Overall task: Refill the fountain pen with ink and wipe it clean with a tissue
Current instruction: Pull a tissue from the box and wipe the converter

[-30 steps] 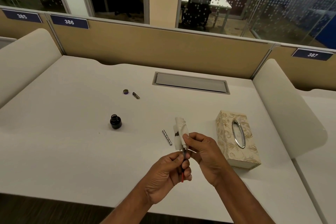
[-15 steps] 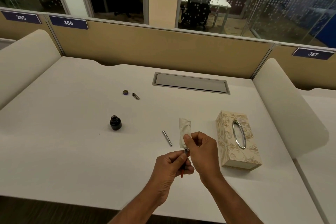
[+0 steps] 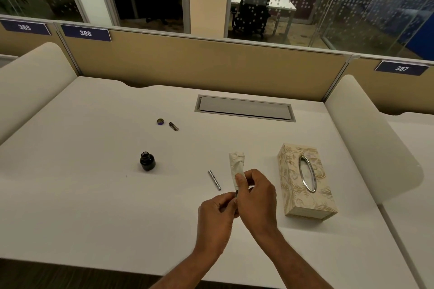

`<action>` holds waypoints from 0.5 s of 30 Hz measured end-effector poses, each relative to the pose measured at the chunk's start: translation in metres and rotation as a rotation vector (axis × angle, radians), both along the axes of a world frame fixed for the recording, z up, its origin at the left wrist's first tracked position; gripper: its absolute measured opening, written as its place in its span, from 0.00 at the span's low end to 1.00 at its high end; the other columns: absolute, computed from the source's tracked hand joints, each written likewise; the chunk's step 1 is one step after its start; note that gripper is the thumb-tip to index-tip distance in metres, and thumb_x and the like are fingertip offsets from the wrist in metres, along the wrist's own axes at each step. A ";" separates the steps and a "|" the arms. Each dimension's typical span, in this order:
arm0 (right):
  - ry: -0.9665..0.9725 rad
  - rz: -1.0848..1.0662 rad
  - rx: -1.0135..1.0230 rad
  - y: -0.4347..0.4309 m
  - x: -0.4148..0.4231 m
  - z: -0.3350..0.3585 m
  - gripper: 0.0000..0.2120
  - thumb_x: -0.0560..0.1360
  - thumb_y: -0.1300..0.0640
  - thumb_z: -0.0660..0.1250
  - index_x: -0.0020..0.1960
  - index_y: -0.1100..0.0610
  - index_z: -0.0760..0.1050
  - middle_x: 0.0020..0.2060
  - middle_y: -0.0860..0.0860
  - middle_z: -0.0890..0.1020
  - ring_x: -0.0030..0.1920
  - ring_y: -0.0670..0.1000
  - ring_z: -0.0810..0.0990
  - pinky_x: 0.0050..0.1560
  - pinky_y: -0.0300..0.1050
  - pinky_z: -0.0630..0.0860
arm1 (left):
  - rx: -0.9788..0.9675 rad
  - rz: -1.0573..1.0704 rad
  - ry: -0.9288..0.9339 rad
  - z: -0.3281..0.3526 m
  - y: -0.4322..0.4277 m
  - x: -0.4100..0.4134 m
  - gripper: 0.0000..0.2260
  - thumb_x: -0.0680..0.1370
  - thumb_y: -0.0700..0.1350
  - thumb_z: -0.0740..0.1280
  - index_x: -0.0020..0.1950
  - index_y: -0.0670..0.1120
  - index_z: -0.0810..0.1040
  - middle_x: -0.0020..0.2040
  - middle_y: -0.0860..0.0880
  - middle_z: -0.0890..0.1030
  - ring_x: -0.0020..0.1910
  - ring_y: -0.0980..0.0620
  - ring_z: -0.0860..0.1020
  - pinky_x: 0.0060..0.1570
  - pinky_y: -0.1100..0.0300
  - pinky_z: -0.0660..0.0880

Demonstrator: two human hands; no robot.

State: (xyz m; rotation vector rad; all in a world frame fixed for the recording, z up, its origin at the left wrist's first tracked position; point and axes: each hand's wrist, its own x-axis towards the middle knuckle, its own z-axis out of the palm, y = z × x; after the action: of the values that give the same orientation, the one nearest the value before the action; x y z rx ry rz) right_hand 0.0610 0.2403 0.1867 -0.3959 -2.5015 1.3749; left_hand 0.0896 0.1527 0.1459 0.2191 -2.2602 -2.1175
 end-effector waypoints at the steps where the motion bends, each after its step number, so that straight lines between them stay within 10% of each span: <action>1: -0.005 0.000 0.000 0.001 0.000 -0.001 0.09 0.80 0.55 0.68 0.41 0.52 0.77 0.35 0.45 0.82 0.39 0.46 0.81 0.43 0.49 0.79 | -0.015 -0.004 0.003 -0.001 0.000 0.000 0.14 0.81 0.41 0.70 0.49 0.62 0.84 0.40 0.65 0.87 0.42 0.61 0.86 0.40 0.71 0.79; 15: -0.124 0.084 -0.055 0.016 -0.004 -0.010 0.09 0.79 0.56 0.69 0.39 0.53 0.78 0.34 0.46 0.83 0.38 0.45 0.81 0.39 0.38 0.75 | -0.135 0.006 -0.069 -0.011 -0.005 0.004 0.08 0.80 0.42 0.72 0.58 0.47 0.87 0.43 0.60 0.88 0.42 0.58 0.87 0.46 0.65 0.83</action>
State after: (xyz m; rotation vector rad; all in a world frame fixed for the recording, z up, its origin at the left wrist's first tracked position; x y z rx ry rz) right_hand 0.0568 0.2566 0.1771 -0.4026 -2.6115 1.4968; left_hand 0.0934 0.1479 0.1351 0.2981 -2.4260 -1.9732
